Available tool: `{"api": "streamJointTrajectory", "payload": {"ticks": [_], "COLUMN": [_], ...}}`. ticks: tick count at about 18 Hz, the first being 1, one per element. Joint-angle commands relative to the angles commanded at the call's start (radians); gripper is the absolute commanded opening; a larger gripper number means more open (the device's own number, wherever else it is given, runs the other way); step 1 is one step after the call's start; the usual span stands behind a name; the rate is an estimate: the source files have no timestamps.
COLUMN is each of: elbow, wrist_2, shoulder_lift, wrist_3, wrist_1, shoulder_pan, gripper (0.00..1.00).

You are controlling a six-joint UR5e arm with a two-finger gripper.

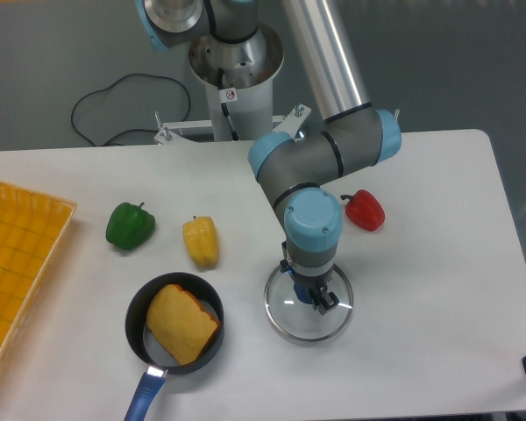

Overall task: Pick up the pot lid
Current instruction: 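Close the gripper on the blue knob of the glass lid, then lift the glass lid by its knob and carry it toward the pan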

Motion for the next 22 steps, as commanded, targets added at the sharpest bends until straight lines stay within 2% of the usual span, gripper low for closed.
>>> {"api": "streamJointTrajectory", "payload": {"ticks": [3, 7, 11, 22], "elbow": [0.018, 0.026, 0.038, 0.055], "wrist_2": [-0.005, -0.031, -0.051, -0.045], "shoulder_lift": [0.040, 0.081, 0.112, 0.124], "wrist_3": [-0.018, -0.084, -0.159, -0.249], "wrist_1": [-0.089, -0.137, -0.181, -0.186], "shoulder_pan": [-0.008, -0.029, -0.081, -0.173], "gripper": [0.44, 0.44, 0.44, 0.44]}}
